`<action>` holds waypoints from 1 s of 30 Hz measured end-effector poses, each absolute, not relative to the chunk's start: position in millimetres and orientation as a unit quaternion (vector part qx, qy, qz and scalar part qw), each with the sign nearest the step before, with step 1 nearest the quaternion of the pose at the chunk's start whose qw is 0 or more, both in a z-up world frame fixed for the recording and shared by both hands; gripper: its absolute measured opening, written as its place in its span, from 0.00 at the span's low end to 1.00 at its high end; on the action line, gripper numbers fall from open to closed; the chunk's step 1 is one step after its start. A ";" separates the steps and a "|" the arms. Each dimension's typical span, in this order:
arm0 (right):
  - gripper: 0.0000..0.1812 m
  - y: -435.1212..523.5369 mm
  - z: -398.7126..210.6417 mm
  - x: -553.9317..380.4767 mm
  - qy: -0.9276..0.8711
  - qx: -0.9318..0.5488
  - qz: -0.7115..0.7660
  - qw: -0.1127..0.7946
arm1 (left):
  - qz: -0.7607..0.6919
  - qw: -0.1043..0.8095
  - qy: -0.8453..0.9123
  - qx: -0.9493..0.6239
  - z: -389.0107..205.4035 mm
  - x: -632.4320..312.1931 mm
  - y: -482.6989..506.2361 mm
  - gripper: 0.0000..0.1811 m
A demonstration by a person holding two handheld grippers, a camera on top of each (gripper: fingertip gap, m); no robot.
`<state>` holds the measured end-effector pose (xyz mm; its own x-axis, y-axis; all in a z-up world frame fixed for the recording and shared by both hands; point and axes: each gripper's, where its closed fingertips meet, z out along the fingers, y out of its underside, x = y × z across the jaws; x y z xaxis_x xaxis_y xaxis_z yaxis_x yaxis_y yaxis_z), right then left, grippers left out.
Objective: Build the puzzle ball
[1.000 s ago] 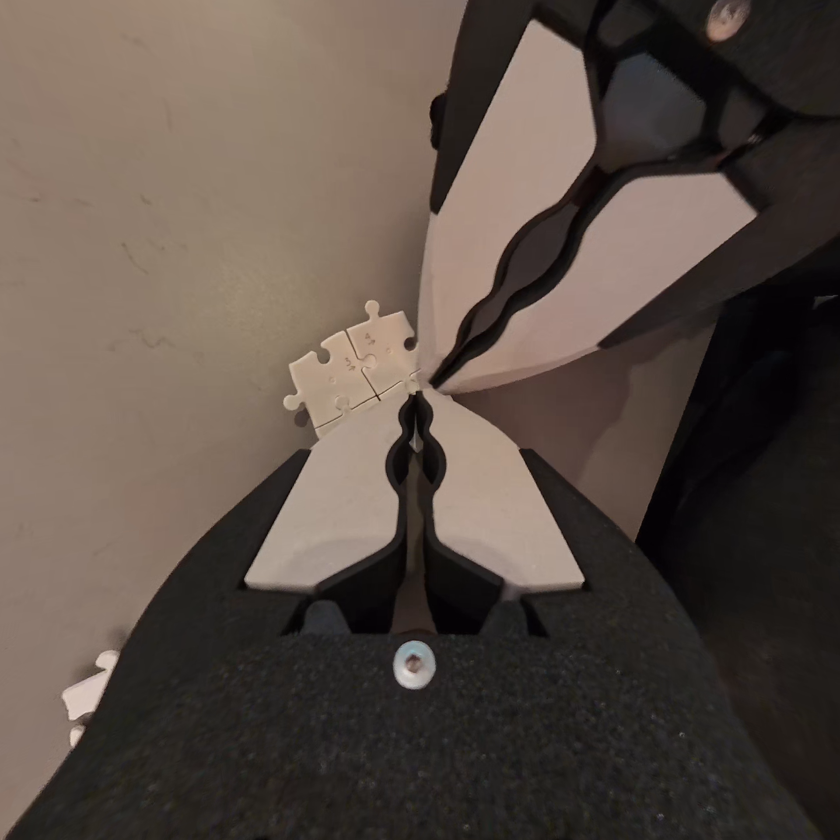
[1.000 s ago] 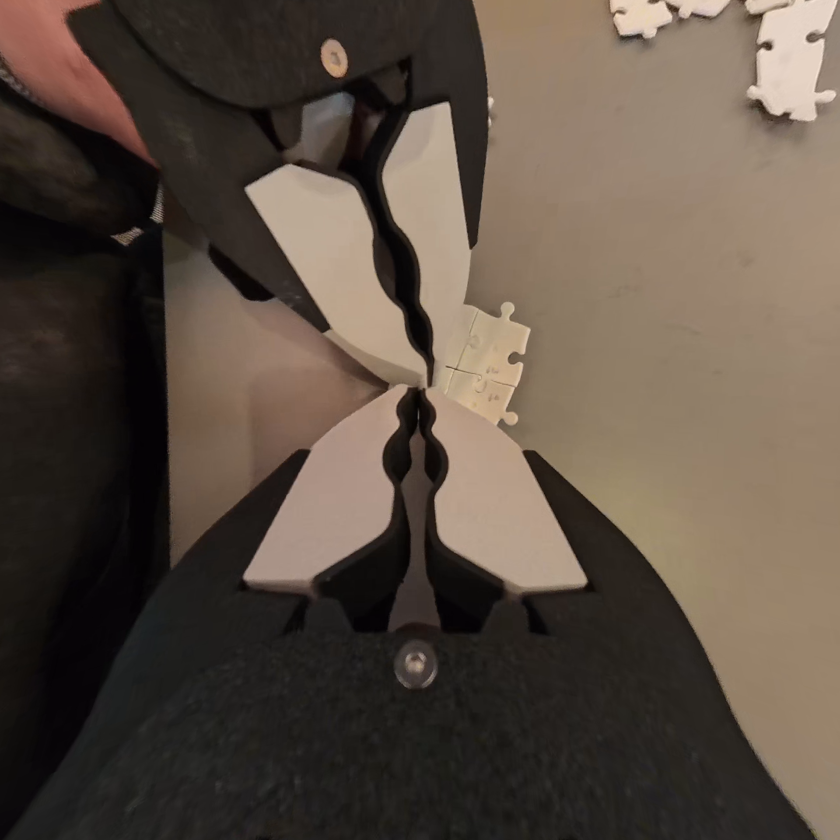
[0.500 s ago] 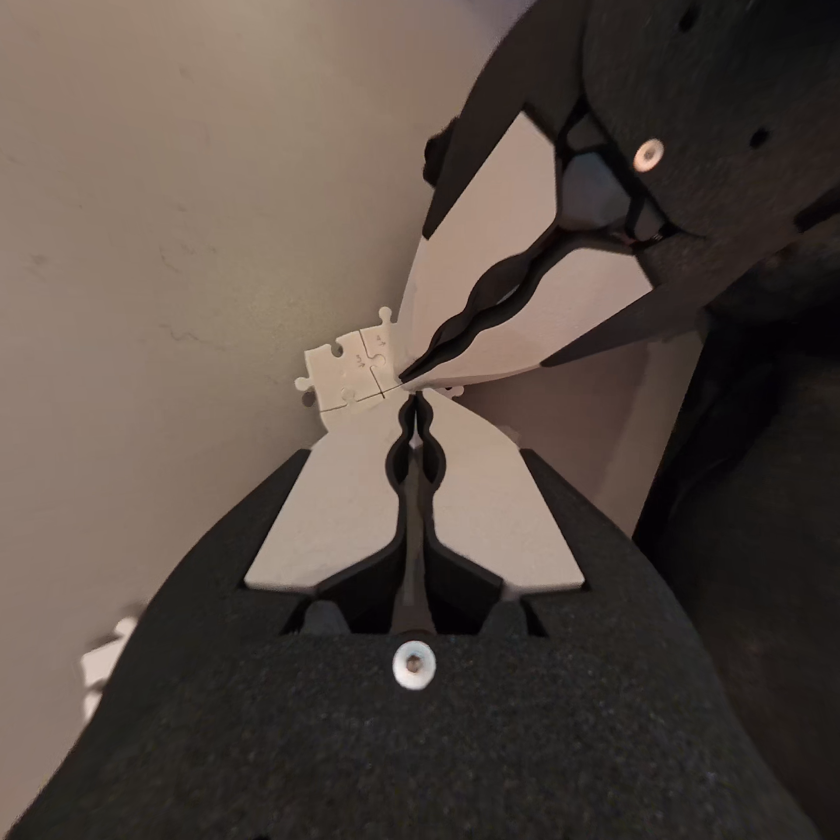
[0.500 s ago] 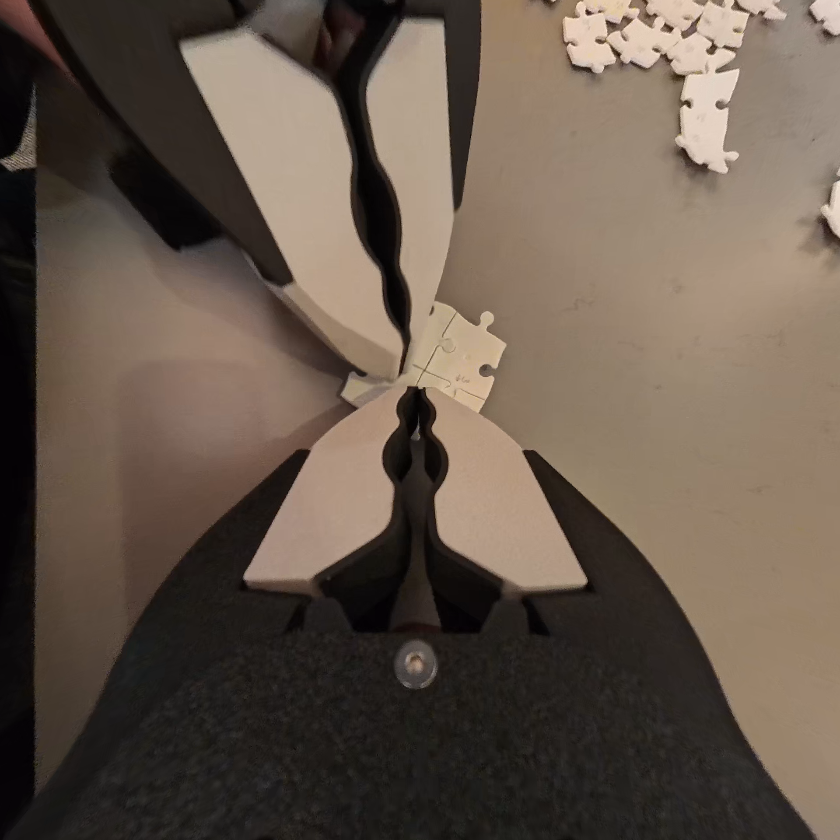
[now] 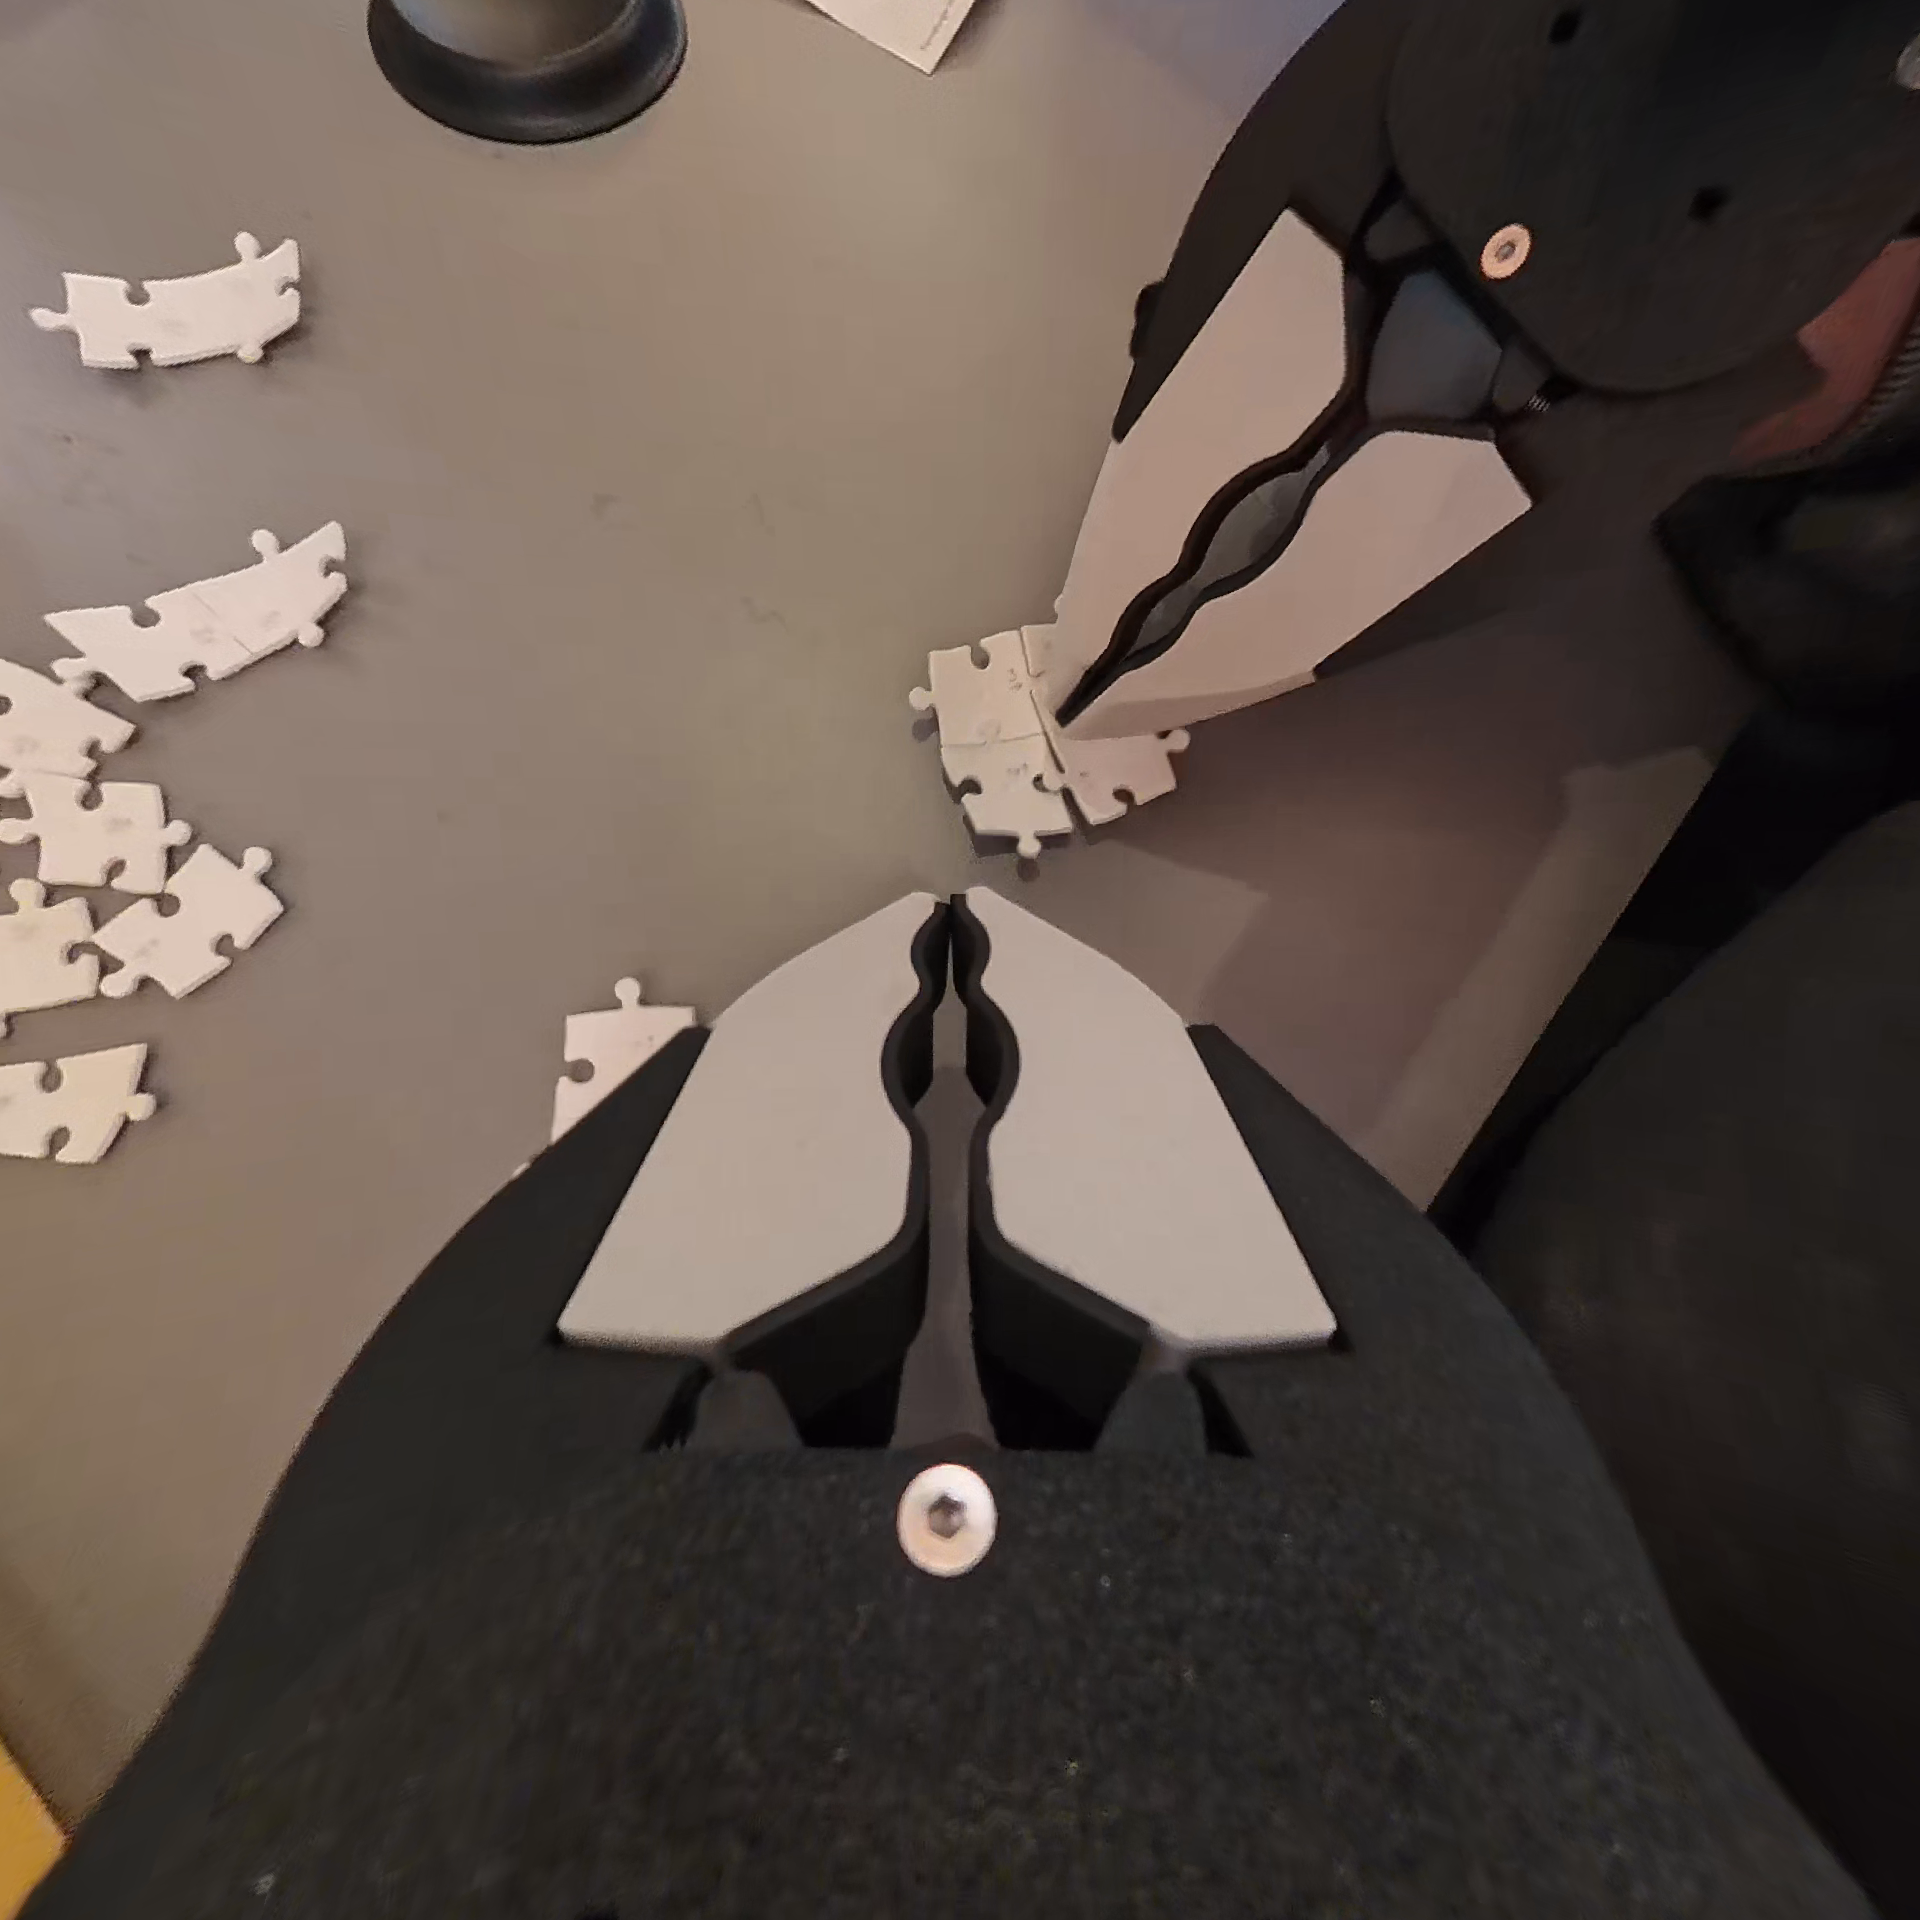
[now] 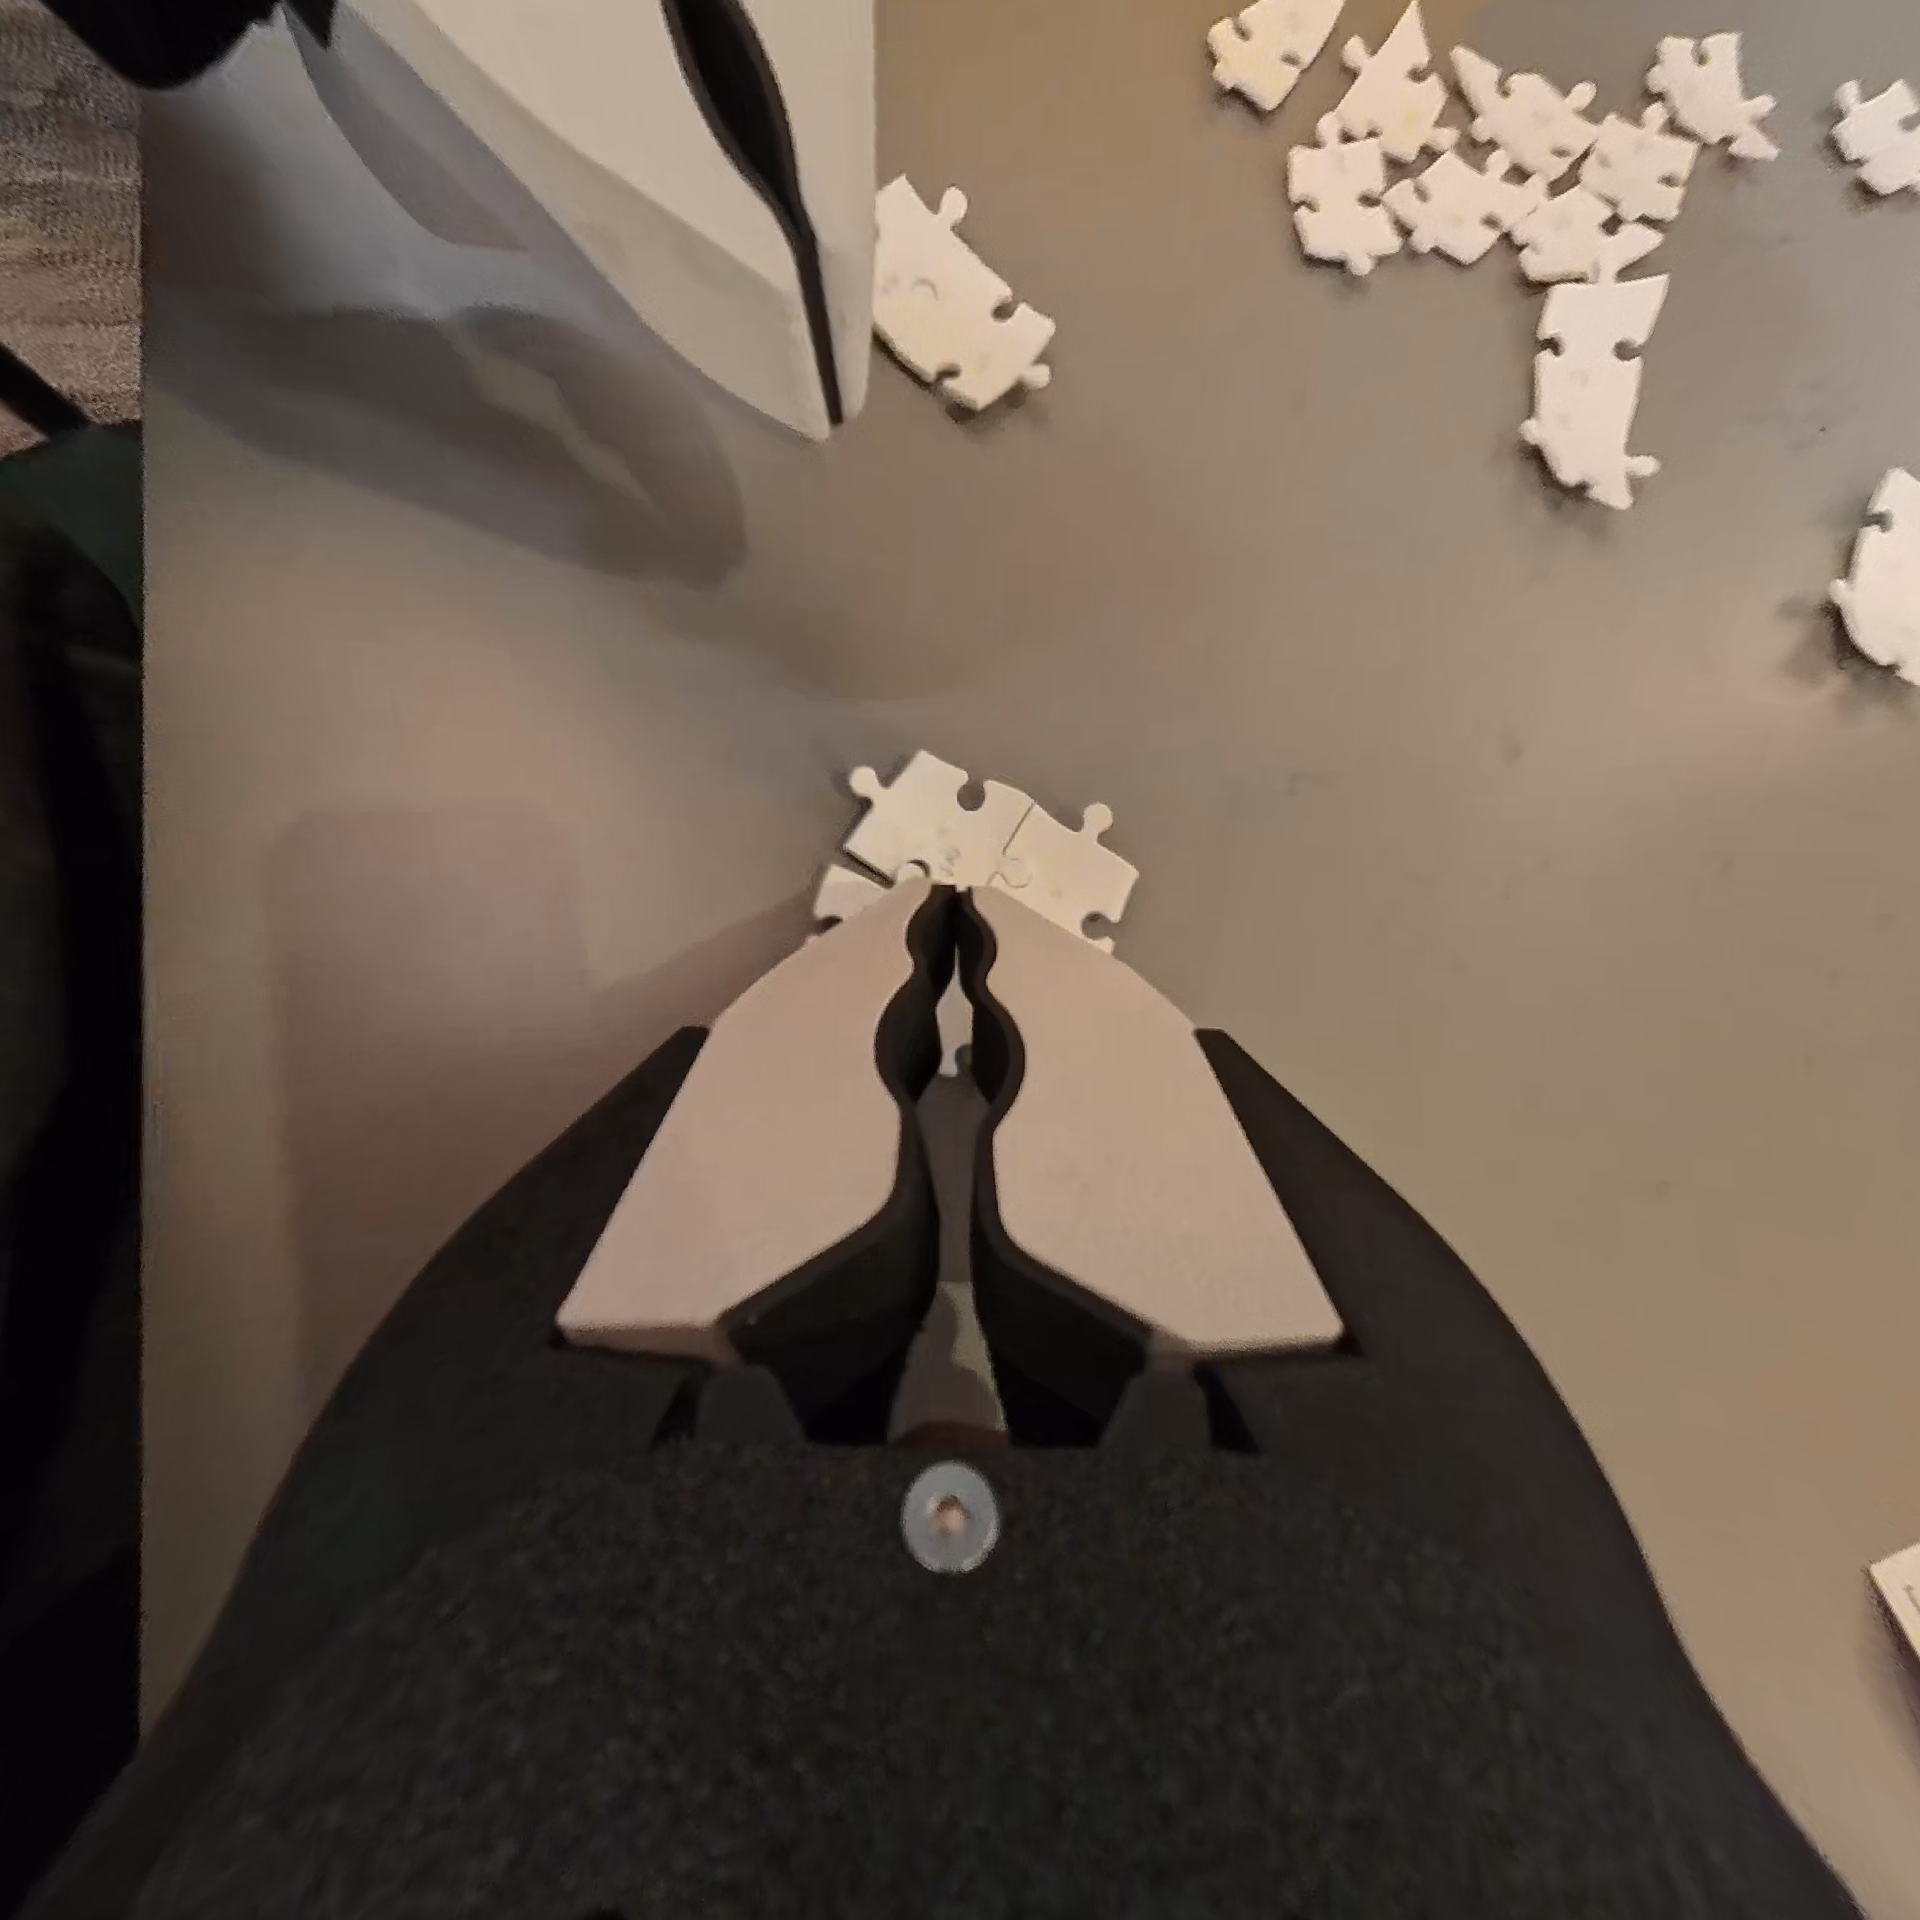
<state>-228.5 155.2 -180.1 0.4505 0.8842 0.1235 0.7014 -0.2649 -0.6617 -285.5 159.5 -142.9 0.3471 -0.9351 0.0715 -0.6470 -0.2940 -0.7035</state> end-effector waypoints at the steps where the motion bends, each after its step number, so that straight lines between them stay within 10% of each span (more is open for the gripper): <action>1: 0.00 155.5 -184.0 -228.8 -0.509 -0.786 0.131 0.325 | -0.249 0.294 0.513 -0.767 -144.9 -286.4 159.5 0.00; 30: 0.00 150.0 -193.3 -229.6 -0.461 -0.824 0.138 0.298 | -0.276 0.195 0.520 -0.785 -193.4 -245.3 168.9 0.00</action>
